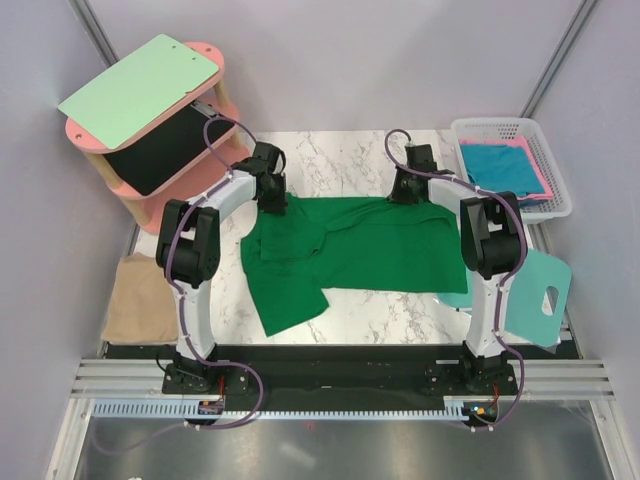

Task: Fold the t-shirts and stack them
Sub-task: Fold the flattened tshirt in 1/3 of the way, then grap the side of the flattened tshirt closest away from the robot with both arms, then fold the other side of the tshirt into a rectangle

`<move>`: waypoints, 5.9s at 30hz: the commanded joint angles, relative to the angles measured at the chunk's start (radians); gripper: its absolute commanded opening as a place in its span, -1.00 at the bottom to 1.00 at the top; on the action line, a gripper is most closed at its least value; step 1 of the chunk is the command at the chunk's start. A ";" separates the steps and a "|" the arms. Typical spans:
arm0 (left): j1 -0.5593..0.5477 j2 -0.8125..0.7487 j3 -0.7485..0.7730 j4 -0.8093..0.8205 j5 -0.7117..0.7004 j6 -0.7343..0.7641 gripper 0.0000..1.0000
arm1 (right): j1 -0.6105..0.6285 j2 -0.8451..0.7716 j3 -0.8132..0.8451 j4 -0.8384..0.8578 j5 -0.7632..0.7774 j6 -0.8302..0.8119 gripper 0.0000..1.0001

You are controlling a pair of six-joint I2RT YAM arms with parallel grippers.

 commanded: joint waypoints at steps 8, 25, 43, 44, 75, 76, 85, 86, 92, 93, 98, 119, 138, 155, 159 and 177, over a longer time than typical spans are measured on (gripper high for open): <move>-0.003 0.101 0.053 -0.088 -0.162 0.020 -0.96 | -0.011 -0.108 -0.069 -0.132 0.080 -0.040 -0.60; 0.033 0.195 0.127 -0.129 -0.238 0.014 -0.96 | -0.022 -0.219 -0.141 -0.111 0.250 -0.040 -0.55; 0.107 0.239 0.277 -0.206 -0.225 0.000 -0.96 | -0.051 0.202 0.271 -0.193 0.244 -0.057 -0.98; 0.110 0.256 0.291 -0.212 -0.225 0.002 -0.96 | -0.051 0.244 0.307 -0.206 0.235 -0.060 -0.97; -0.068 -0.770 -0.855 0.181 0.103 -0.332 0.99 | -0.319 -0.751 -0.649 -0.124 0.054 0.139 0.79; -0.069 -0.787 -0.890 0.179 0.100 -0.343 0.99 | -0.325 -0.755 -0.659 -0.135 0.067 0.139 0.78; -0.069 -0.839 -0.973 0.178 0.095 -0.363 1.00 | -0.338 -0.705 -0.715 -0.105 0.088 0.150 0.71; -0.068 -0.838 -0.976 0.178 0.097 -0.365 1.00 | -0.338 -0.694 -0.719 -0.092 0.088 0.156 0.68; -0.068 -0.844 -1.004 0.175 0.103 -0.371 1.00 | -0.338 -0.610 -0.735 -0.034 0.081 0.175 0.63; -0.068 -0.854 -1.011 0.173 0.106 -0.375 1.00 | -0.338 -0.605 -0.736 -0.025 0.081 0.178 0.62; -0.075 -0.890 -1.038 0.169 0.117 -0.391 1.00 | -0.338 -0.571 -0.748 0.046 0.074 0.201 0.31; -0.269 -0.715 -1.068 0.202 0.051 -0.480 -0.27 | -0.338 -0.533 -0.715 0.138 -0.078 0.245 -0.85; -0.258 -0.839 -0.728 -0.049 -0.064 -0.409 -0.96 | -0.338 -0.671 -0.675 0.147 -0.150 0.237 -0.93; -0.007 -0.601 -0.372 -0.037 0.006 -0.273 -0.96 | -0.338 -0.410 -0.423 0.214 -0.161 0.313 -0.95; 0.027 -0.549 -0.320 -0.034 0.005 -0.245 -0.96 | -0.338 -0.341 -0.388 0.233 -0.159 0.328 -0.95; 0.145 -0.377 -0.128 -0.028 0.037 -0.173 -0.96 | -0.338 -0.228 -0.281 0.233 -0.141 0.329 -0.96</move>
